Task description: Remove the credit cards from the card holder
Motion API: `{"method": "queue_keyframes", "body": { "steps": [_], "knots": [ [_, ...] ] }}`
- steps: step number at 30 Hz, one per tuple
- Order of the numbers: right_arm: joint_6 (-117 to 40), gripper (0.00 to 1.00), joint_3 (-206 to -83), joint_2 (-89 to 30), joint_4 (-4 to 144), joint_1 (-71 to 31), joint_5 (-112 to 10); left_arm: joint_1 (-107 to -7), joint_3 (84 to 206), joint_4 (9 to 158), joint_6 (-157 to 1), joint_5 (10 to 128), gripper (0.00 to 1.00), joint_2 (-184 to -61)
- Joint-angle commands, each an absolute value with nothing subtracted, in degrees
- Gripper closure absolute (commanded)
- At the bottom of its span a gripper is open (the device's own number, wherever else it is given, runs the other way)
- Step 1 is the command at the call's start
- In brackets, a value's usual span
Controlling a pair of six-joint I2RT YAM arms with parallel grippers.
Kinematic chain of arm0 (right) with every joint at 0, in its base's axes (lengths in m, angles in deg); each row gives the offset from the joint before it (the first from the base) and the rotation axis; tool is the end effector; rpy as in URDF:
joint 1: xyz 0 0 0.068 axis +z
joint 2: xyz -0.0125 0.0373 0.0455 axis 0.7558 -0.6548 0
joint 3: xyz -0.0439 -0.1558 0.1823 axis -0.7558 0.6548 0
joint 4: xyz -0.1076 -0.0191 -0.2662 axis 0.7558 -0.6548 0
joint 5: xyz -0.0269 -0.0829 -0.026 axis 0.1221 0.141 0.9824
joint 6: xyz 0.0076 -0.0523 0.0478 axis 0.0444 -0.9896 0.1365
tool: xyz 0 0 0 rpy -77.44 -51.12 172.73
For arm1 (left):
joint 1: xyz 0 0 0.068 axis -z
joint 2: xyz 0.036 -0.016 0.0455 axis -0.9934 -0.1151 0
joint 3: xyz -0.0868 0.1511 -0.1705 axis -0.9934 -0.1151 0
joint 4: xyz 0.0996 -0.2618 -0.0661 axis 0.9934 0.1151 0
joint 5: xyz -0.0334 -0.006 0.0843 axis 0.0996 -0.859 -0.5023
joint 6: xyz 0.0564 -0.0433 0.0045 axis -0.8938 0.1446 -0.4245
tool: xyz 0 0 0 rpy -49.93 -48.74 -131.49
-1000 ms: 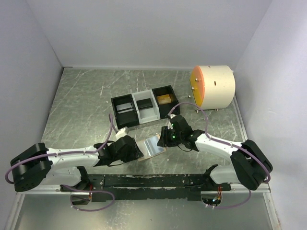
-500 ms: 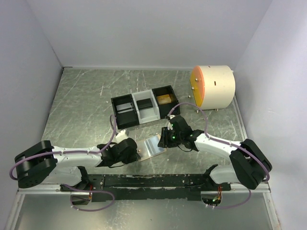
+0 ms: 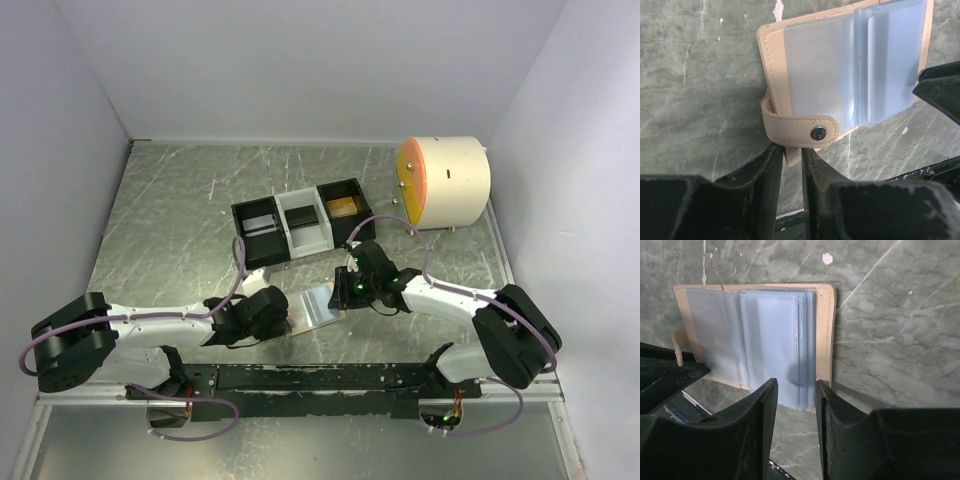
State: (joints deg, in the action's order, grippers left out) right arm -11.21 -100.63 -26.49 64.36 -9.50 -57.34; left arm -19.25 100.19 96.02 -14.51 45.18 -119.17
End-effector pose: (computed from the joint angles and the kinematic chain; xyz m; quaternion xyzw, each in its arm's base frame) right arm 0.2090 0.1916 0.0842 -0.0832 0.9360 0.2876 0.1852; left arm 0.1270 -0.2262 0.0785 -0.1319 0.9371 -0.2340 0.2230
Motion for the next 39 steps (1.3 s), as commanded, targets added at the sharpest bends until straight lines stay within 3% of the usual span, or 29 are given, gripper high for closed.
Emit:
{"method": "queue_keyframes", "body": {
  "steps": [1, 9, 19, 39],
  "knots": [
    [-12.6, 0.63, -103.3, -24.1, 61.5, -9.4, -54.3, -18.9, 102.2, 98.4, -16.7, 43.3, 0.65, -119.2],
    [-11.3, 0.63, -102.4, -25.2, 65.0, -8.4, -60.4, -18.9, 100.9, 96.4, -16.6, 44.0, 0.61, -117.8],
    [-10.9, 0.64, -101.5, -27.5, 64.1, -8.1, -54.1, -18.9, 102.5, 97.8, -17.4, 44.8, 0.69, -119.3],
    [-10.2, 0.66, -102.3, -28.3, 65.8, -7.6, -59.5, -18.7, 103.7, 98.0, -18.1, 45.4, 0.73, -121.0]
  ]
}}
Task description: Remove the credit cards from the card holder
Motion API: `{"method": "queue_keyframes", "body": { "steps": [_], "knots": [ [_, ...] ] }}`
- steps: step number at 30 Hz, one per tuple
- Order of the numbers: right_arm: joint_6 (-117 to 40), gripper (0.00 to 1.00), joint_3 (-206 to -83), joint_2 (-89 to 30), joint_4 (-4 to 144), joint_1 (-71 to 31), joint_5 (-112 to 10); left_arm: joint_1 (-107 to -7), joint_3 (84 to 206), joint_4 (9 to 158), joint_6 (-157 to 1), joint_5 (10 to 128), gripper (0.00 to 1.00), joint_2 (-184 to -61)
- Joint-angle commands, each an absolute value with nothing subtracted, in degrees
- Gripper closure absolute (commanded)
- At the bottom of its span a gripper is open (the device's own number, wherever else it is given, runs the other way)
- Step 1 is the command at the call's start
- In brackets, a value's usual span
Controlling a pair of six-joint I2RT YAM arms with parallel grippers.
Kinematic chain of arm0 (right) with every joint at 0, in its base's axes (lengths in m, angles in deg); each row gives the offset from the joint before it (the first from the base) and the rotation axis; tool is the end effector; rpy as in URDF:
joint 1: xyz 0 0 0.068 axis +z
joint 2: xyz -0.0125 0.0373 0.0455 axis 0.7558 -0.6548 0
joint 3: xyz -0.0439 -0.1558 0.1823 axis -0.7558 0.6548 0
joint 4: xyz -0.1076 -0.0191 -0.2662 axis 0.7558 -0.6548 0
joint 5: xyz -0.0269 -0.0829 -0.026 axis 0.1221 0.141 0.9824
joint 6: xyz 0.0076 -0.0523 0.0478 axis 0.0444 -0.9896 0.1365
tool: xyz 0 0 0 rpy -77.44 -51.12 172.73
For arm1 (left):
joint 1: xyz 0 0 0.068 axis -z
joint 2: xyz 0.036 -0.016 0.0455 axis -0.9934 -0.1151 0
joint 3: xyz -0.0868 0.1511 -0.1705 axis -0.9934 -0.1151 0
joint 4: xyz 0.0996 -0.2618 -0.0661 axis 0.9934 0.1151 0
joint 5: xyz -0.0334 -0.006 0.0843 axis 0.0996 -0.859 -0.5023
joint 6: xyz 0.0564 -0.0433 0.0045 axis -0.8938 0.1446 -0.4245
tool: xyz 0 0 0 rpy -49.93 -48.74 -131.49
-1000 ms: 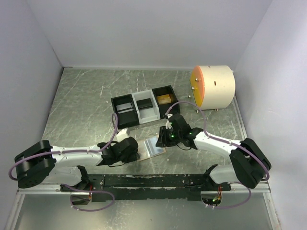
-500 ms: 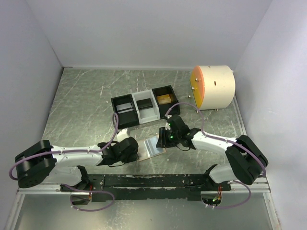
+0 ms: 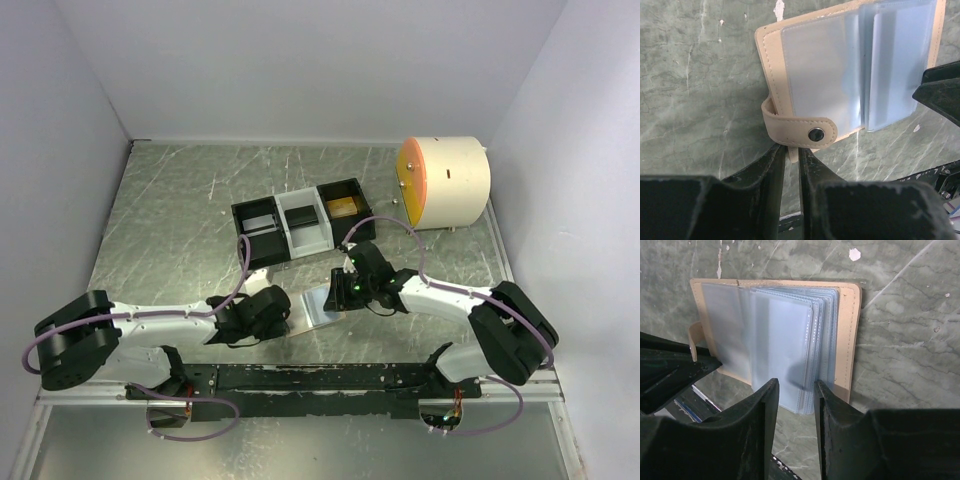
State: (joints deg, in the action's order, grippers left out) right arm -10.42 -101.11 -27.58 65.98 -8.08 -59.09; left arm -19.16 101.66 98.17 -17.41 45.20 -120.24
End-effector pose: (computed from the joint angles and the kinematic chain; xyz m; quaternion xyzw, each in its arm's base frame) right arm 0.2062 0.2008 0.0844 -0.0942 0.9304 0.3068 0.1770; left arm 0.1274 -0.2282 0.0792 -0.1057 0.9448 -0.2149 0.2237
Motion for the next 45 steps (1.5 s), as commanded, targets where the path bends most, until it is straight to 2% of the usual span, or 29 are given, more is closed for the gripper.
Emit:
{"method": "queue_keyframes", "body": {
  "steps": [1, 8, 15, 25, 35, 45],
  "knots": [
    [-10.2, 0.65, -102.7, -28.1, 65.3, -7.6, -58.7, -18.7, 103.8, 98.2, -18.2, 45.3, 0.73, -121.0],
    [-11.8, 0.64, -105.6, -24.7, 59.5, -6.8, -51.5, -18.6, 104.2, 98.7, -18.2, 45.0, 0.73, -120.7],
    [-11.4, 0.64, -105.0, -26.3, 61.7, -6.3, -55.4, -18.6, 104.3, 98.8, -18.3, 45.0, 0.73, -120.8],
    [-10.9, 0.64, -104.4, -31.3, 63.0, -5.9, -53.6, -18.4, 104.5, 99.1, -18.5, 45.0, 0.72, -120.4],
    [-10.5, 0.70, -104.7, -29.3, 64.6, -4.3, -56.8, -18.3, 104.3, 98.1, -18.9, 45.4, 0.73, -120.9],
    [-9.6, 0.69, -106.3, -30.0, 65.0, -3.1, -58.3, -18.2, 105.2, 98.3, -19.2, 45.6, 0.74, -122.4]
  ]
}}
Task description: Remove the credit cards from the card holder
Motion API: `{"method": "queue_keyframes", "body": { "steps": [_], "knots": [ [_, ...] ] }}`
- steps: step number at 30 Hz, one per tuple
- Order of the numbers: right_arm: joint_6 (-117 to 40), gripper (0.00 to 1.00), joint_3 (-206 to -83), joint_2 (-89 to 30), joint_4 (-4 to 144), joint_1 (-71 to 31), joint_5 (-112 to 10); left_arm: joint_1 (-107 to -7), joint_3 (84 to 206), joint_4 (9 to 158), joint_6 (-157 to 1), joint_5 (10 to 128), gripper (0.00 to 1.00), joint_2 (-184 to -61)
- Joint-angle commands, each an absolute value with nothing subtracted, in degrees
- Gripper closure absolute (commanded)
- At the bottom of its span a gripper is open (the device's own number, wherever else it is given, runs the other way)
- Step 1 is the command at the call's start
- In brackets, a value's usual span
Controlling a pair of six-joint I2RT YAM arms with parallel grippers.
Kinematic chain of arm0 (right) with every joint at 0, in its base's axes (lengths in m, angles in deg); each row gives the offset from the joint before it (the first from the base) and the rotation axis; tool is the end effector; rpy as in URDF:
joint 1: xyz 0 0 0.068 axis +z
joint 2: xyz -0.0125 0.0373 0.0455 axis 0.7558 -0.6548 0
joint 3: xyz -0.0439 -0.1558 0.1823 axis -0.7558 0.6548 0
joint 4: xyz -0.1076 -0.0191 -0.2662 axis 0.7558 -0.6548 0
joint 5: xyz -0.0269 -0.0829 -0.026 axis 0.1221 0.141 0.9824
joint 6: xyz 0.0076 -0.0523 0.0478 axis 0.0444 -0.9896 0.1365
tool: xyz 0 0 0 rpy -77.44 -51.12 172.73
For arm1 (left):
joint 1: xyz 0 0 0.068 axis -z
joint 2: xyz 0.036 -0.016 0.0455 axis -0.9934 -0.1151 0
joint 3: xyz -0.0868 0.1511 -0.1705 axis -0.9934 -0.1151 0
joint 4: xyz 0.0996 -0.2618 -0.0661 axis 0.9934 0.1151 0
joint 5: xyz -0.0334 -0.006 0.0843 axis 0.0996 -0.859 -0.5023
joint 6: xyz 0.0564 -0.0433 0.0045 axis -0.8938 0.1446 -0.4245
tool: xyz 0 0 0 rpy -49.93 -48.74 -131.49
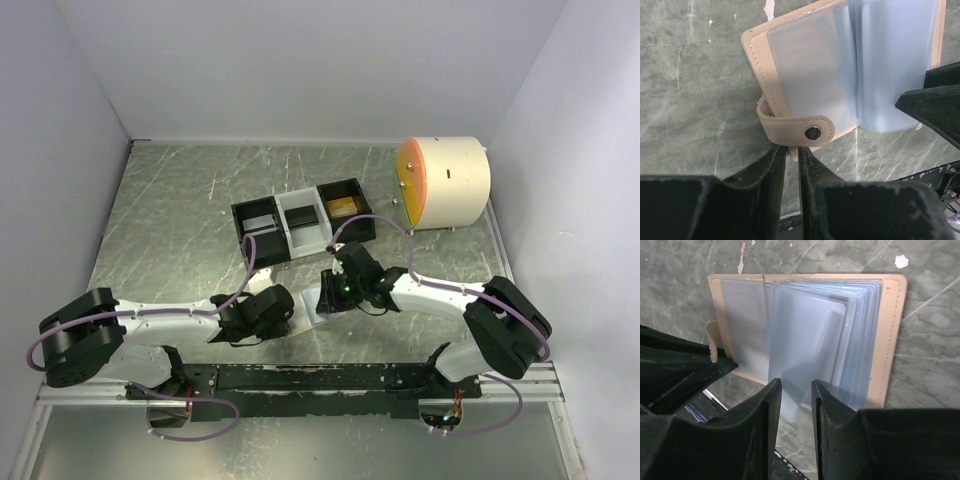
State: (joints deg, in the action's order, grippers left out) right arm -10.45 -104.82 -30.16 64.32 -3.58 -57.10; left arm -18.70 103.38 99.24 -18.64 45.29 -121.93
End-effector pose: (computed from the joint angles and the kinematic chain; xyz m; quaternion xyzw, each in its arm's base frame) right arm 0.2002 0.2241 0.0896 -0.1250 0.9302 0.2989 0.1726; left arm 0.1276 -0.2335 0.0799 -0.0906 0.9489 -0.2056 0.2215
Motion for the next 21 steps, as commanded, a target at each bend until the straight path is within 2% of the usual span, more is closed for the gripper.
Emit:
{"method": "queue_keyframes", "body": {
  "steps": [1, 5, 12, 17, 21],
  "knots": [
    [-9.4, 0.69, -106.4, -30.1, 65.3, -3.0, -58.3, -18.2, 105.2, 98.2, -19.2, 45.6, 0.74, -122.5],
    [-9.2, 0.68, -108.0, -30.1, 63.8, -2.5, -56.3, -18.2, 104.9, 97.7, -19.1, 45.7, 0.74, -122.4],
    [-9.0, 0.66, -109.9, -31.7, 66.8, -1.5, -62.1, -18.0, 105.0, 98.3, -18.5, 44.9, 0.73, -122.3],
    [-9.1, 0.65, -112.8, -34.8, 67.7, 1.3, -64.0, -17.1, 103.9, 98.2, -18.0, 43.1, 0.65, -119.4],
    [-8.4, 0.64, -114.7, -37.2, 68.7, 4.4, -63.3, -16.4, 102.8, 101.0, -15.1, 40.7, 0.62, -116.3]
  ]
}}
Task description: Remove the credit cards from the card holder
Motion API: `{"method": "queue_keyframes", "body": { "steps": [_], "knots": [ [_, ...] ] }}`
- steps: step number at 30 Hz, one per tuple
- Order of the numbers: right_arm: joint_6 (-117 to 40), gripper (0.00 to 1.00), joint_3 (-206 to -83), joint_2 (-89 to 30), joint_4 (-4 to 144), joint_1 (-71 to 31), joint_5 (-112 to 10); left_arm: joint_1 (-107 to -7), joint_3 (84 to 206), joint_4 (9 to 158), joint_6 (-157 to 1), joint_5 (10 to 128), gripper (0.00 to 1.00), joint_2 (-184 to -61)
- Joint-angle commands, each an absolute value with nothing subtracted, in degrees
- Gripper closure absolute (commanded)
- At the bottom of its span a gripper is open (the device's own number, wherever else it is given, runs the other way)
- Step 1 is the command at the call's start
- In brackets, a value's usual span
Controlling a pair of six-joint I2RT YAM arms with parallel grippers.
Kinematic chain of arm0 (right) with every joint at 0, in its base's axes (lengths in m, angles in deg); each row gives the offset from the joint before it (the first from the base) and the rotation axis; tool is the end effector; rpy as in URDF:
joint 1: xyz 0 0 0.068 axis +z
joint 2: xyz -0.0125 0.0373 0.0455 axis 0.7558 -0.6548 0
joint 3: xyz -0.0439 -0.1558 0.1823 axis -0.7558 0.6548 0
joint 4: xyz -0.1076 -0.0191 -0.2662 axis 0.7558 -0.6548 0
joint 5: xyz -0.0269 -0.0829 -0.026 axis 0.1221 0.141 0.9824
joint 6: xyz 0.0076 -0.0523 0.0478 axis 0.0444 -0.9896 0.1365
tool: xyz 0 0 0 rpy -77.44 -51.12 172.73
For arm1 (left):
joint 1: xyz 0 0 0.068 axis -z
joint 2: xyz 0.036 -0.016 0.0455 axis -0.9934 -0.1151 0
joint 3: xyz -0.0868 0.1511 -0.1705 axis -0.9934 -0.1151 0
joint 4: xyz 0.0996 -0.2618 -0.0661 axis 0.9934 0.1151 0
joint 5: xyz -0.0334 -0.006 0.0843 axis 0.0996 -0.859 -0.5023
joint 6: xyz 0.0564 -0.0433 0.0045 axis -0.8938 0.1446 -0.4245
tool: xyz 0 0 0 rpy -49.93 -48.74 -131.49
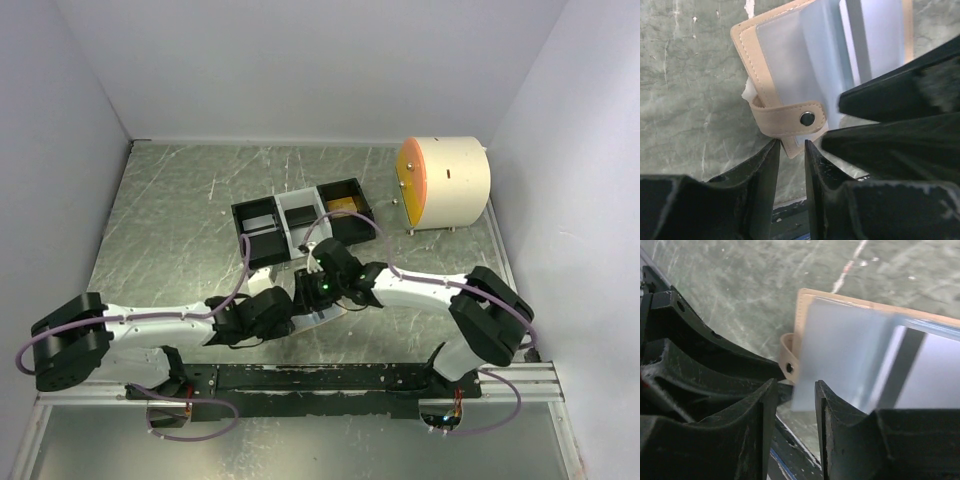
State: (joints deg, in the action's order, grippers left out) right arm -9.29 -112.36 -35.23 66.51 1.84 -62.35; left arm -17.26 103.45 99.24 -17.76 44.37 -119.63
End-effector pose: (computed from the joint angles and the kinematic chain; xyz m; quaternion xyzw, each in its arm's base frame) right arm 0.1956 0.2716 0.1101 -0.1780 0.9021 0.3620 0.1529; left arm 0.1230 -0.2374 0.0904 -0.0905 0.9422 -0.2256 0.2306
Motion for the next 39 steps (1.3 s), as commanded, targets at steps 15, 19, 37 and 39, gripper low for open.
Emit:
{"method": "queue_keyframes", "body": {
  "steps": [15, 19, 37, 39],
  "knots": [
    [-11.7, 0.62, -117.7, -32.5, 60.3, 4.6, -50.6, -15.0, 98.9, 109.4, -8.1, 35.6, 0.61, -102.3],
    [-12.0, 0.61, -117.3, -31.7, 59.8, 4.3, -50.4, -14.9, 99.2, 108.5, -8.8, 35.6, 0.61, -101.3],
    [-11.1, 0.77, -116.6, -41.8, 65.0, 4.8, -54.3, -14.8, 99.9, 101.6, -14.8, 40.9, 0.66, -107.6],
    [-10.9, 0.77, -116.5, -42.0, 65.1, 4.7, -54.1, -14.8, 100.1, 100.7, -14.7, 41.4, 0.66, -109.2]
  ]
}}
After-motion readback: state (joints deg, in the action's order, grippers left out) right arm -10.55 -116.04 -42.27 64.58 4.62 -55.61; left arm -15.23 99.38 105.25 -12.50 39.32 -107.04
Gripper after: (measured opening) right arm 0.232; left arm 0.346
